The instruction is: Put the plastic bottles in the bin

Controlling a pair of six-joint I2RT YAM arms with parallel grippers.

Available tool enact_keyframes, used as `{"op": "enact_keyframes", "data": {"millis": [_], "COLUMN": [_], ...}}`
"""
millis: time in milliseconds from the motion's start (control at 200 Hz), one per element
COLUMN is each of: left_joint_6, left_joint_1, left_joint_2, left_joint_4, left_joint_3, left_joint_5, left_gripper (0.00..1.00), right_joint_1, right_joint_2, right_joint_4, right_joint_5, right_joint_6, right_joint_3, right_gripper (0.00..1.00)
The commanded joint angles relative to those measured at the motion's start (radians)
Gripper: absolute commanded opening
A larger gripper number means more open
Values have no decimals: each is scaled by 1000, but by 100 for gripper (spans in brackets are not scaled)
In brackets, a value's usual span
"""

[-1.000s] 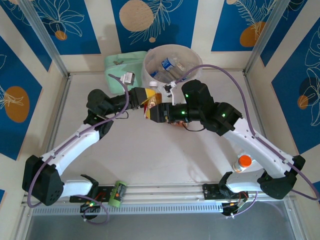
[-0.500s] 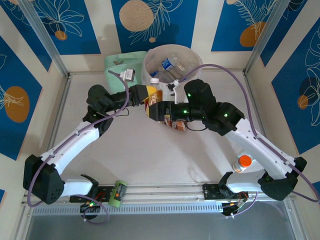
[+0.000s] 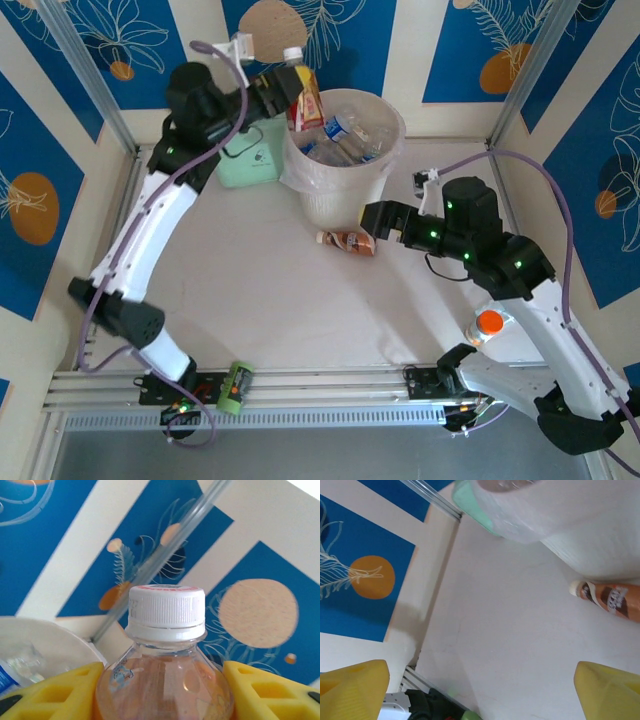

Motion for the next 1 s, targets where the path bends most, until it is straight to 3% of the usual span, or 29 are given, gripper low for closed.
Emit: {"op": "enact_keyframes", "data": {"millis": [0,195,345,565,655,735,785,995], "left_joint_6": [140,302,414,496,511,519,517,493], "left_joint_1": [5,-3,-12,-28,-32,-33,-35,-47], "left_joint_2": [153,374,402,431,447,465,473,472], "left_joint_4": [-217,-345,-361,-386,-395,-410,-413,-408], "left_joint_3": [166,454,477,476,481,497,502,510], "left_joint_5": [-88,-126,-223,-259,-279,-293,-298,-308], "left_gripper": [48,47,48,48,57,77,84,84], "right_joint_1": [-8,-39,-86,-166,-186,-196,-201,-215], "right_joint_2": [-29,-91,-120,-112,-103,-102,-102,-101], "right_joint_4": [-41,-65,-66,-34,-29,-34,-39,-65], "right_joint_5": [6,-10,-50,-146,-169,-175,-179,-184], "right_joint_6": [27,40,35,26,23,20,17,11], "right_joint_3": [-45,-107,-147,-185,-190,-190,-189,-174], "right_gripper": [95,94,94,94,93,93,93,94]}}
